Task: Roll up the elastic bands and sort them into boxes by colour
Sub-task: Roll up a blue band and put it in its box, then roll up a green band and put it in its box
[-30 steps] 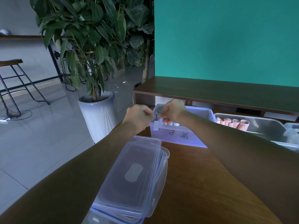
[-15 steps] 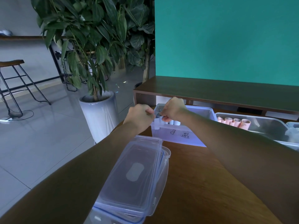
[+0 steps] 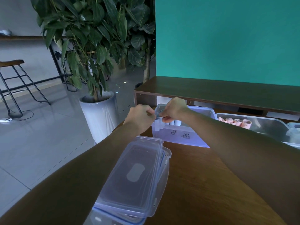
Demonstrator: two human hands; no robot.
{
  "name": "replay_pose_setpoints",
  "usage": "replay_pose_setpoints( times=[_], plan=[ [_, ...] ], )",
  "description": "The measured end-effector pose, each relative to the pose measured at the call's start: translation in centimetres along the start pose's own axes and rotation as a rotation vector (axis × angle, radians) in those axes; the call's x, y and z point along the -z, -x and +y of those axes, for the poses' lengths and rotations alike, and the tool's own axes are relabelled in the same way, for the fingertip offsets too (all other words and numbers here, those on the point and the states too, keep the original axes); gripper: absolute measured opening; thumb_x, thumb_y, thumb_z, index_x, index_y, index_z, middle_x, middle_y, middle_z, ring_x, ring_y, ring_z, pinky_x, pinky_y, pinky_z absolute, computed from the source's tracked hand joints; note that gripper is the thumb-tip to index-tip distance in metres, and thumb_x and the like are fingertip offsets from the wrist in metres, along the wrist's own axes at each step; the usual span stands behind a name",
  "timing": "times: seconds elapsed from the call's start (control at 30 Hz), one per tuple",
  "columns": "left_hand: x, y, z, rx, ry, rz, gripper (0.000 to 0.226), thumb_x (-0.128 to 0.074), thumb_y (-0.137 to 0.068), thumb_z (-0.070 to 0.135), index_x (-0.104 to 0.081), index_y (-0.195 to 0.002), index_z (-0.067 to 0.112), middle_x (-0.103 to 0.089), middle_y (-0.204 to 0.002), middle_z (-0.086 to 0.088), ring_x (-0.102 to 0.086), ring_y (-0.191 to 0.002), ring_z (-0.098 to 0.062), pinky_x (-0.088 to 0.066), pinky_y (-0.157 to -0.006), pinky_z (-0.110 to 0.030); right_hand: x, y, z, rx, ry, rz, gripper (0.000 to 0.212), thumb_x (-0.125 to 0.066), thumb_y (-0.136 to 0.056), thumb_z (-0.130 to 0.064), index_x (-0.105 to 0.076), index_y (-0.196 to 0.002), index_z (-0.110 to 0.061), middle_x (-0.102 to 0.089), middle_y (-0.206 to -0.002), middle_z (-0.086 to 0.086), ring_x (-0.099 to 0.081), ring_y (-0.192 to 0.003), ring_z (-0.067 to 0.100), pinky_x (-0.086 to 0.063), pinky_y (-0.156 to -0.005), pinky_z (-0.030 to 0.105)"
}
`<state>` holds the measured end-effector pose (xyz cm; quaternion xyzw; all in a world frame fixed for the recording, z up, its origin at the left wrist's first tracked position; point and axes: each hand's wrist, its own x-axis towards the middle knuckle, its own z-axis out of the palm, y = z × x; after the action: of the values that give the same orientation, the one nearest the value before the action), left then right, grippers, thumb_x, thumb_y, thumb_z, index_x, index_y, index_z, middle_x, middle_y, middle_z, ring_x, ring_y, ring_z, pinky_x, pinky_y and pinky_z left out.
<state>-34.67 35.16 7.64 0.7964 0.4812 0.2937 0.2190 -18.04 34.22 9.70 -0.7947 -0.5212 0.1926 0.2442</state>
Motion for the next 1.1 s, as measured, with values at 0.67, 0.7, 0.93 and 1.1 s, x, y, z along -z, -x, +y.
replay_pose_setpoints(
  times=[0.67,0.7,0.93,1.1],
  plan=[
    [1.4,2.0,2.6,-0.016,-0.084,0.1,0.023,-0.058,-0.095,0.03,-0.069,-0.115,0.028,-0.07,-0.102,0.001,-0.065,-0.092,-0.022,-0.057,-0.087,-0.039,3.5,4.3,1.7,0.064,-0.206,0.077,0.028,-0.074,-0.092,-0.029,-0.076,-0.081,-0.003,-0.075,-0.068,0.006,-0.075,-0.066,0.017,-0.062,-0.067,0.025],
    [1.8,2.4,3.2,-0.018,-0.087,0.103,0.024,-0.058,-0.095,0.031,-0.069,-0.117,0.028,-0.069,-0.103,0.001,-0.065,-0.092,-0.022,-0.057,-0.087,-0.038,4.2,5.3,1.8,0.081,-0.197,0.097,0.029,-0.073,-0.093,-0.03,-0.076,-0.078,-0.005,-0.075,-0.068,0.006,-0.075,-0.066,0.017,-0.061,-0.064,0.024],
    [2.3,7.2,9.3,-0.047,-0.057,0.104,0.025,-0.062,-0.094,0.033,-0.067,-0.118,0.027,-0.069,-0.109,0.002,-0.064,-0.1,-0.022,-0.053,-0.092,-0.034,9.7,15.3,5.1,0.14,-0.175,0.175,0.037,-0.066,-0.095,-0.035,-0.076,-0.074,-0.006,-0.075,-0.075,0.01,-0.071,-0.069,0.023,-0.058,-0.069,0.034],
    [-1.2,12.6,14.2,-0.115,-0.03,0.05,0.029,-0.063,-0.093,0.033,-0.068,-0.121,0.028,-0.07,-0.115,0.001,-0.065,-0.103,-0.021,-0.055,-0.089,-0.036,11.9,23.0,11.1,0.086,-0.244,0.221,0.028,-0.068,-0.094,-0.036,-0.076,-0.084,-0.011,-0.077,-0.081,0.002,-0.071,-0.061,0.012,-0.045,-0.045,0.018]
  ],
)
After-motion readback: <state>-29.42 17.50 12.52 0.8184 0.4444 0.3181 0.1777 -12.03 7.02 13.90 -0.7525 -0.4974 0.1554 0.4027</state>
